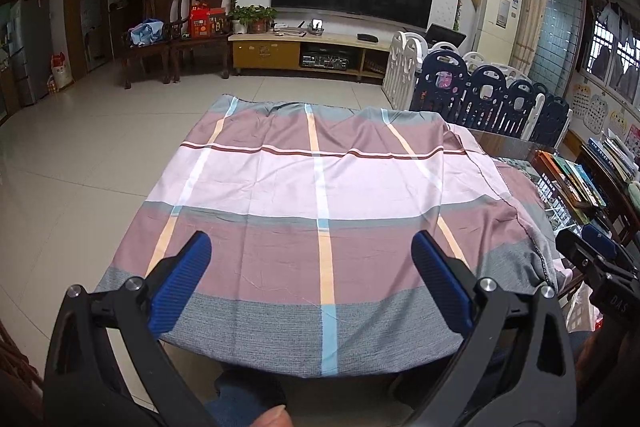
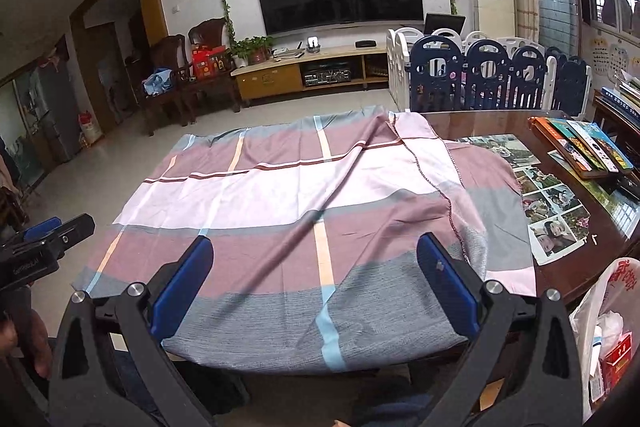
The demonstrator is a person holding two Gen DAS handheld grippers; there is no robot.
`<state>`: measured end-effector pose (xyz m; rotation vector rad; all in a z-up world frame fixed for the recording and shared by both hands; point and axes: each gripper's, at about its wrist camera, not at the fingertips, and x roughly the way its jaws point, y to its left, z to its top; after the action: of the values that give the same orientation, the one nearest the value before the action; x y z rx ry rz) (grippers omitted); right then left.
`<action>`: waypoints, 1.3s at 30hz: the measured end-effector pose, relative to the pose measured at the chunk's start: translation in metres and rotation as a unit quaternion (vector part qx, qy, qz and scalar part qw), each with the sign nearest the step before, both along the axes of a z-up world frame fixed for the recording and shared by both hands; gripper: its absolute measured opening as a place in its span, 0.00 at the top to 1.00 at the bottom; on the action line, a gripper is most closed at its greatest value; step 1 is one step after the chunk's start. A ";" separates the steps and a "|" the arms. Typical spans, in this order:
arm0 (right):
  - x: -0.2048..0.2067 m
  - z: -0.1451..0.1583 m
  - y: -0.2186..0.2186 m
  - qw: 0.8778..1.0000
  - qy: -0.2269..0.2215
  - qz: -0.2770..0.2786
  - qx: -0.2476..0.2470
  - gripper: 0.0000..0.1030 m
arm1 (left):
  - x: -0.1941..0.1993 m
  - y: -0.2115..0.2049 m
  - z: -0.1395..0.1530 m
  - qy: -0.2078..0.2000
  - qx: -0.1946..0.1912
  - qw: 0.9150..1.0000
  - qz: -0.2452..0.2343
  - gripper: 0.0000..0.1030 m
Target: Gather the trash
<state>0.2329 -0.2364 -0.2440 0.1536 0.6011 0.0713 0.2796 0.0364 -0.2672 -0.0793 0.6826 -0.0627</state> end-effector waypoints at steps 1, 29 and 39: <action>0.000 0.000 0.000 1.000 0.000 0.000 0.001 0.04 | 0.000 0.000 0.000 0.000 0.000 1.000 0.000 0.03; 0.002 -0.001 0.002 1.000 0.000 0.000 -0.002 0.03 | -0.014 -0.006 0.009 -0.014 -0.017 0.999 -0.032 0.03; 0.002 0.000 0.001 1.000 -0.002 0.005 -0.003 0.03 | -0.016 -0.002 0.012 -0.016 -0.020 1.000 -0.013 0.03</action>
<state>0.2345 -0.2352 -0.2445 0.1453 0.5986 0.0791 0.2634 0.0345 -0.2556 -0.1082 0.6503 -0.1035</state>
